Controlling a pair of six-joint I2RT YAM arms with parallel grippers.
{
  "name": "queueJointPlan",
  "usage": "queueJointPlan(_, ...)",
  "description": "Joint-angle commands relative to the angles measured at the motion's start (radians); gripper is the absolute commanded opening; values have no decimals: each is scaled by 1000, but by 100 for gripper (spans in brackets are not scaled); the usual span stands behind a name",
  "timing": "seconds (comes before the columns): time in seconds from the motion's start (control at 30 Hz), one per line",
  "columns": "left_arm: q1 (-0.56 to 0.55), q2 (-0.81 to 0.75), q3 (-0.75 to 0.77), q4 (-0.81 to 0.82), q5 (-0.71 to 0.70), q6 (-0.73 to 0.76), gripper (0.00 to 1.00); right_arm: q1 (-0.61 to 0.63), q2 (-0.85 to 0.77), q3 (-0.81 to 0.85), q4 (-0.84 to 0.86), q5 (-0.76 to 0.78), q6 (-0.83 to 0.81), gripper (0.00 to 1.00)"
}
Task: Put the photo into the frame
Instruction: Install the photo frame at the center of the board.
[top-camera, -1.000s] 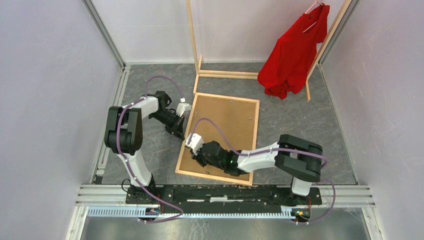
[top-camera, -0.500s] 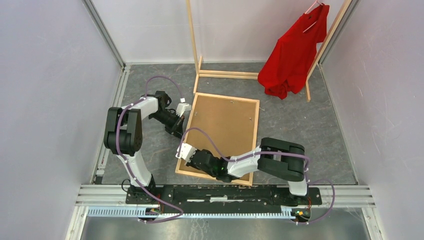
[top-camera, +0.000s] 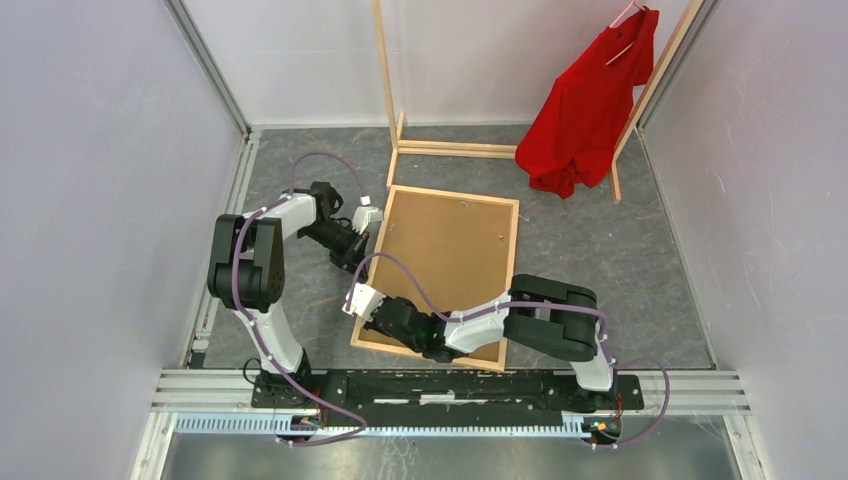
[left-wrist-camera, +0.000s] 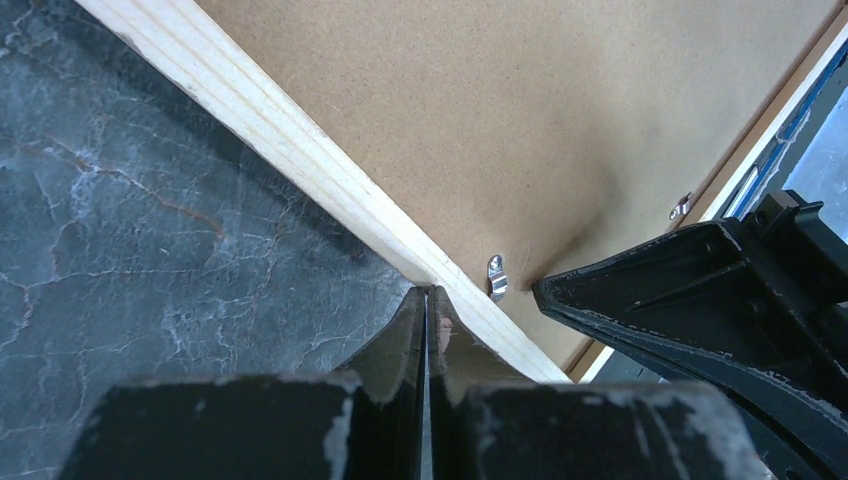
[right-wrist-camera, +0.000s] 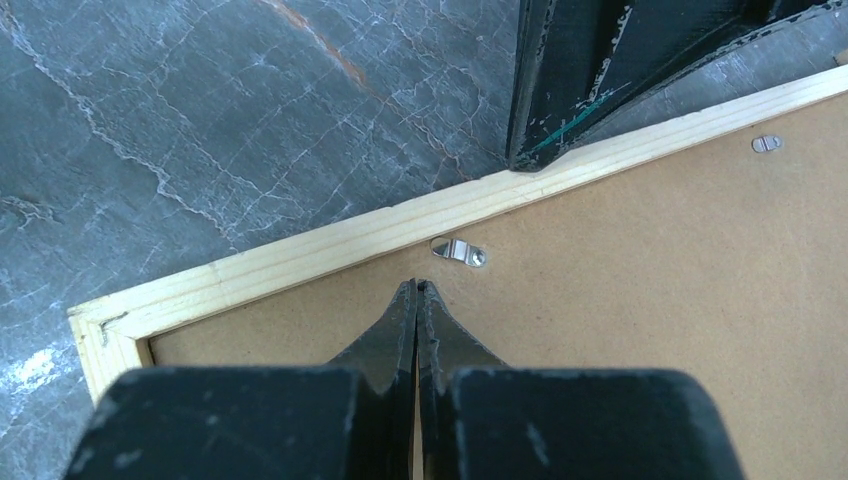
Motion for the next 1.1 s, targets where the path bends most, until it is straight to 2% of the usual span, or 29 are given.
queueJointPlan(0.0, -5, -1, -15, 3, -51, 46, 6, 1, 21, 40, 14, 29, 4, 0)
queueJointPlan(1.07, -5, 7, -19, -10, -63, 66, 5, -44, 62, 51, 16, -15, 70, 0)
